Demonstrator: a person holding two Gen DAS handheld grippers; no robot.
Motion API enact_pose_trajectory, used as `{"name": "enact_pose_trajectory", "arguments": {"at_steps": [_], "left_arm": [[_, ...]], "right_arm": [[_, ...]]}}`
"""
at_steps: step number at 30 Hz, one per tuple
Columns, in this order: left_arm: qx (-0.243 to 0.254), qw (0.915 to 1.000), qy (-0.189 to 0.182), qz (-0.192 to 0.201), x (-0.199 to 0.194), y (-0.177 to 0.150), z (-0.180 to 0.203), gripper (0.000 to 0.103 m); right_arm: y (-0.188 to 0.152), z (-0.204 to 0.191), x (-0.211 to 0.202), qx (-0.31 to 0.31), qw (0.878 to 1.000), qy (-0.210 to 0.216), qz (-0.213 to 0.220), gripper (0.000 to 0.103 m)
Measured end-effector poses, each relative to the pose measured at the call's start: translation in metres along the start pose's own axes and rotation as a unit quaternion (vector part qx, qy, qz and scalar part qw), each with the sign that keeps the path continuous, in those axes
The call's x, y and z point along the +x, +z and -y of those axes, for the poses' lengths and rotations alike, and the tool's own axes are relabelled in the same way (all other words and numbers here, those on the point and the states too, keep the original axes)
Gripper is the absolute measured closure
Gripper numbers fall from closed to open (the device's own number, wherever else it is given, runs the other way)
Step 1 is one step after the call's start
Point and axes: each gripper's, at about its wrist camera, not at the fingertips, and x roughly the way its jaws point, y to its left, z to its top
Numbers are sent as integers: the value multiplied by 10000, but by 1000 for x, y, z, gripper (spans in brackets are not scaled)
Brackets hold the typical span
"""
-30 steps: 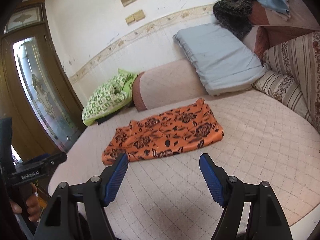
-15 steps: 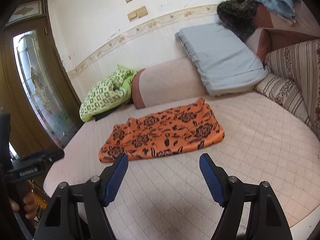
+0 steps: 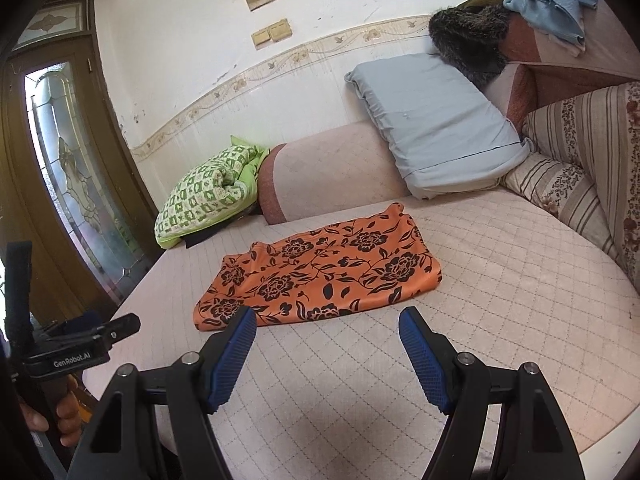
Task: Fold small clothes
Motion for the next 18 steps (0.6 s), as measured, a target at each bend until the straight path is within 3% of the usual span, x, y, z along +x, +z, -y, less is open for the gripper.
{"name": "enact_pose_trajectory", "arguments": {"at_steps": [11, 18], "left_arm": [[-150, 9996, 161, 159, -11, 2, -14, 7], [-304, 9969, 579, 435, -21, 14, -37, 7]], "right_arm": [[-1, -5, -6, -32, 10000, 23, 67, 26], [0, -15, -5, -100, 9999, 99, 68, 26]]}}
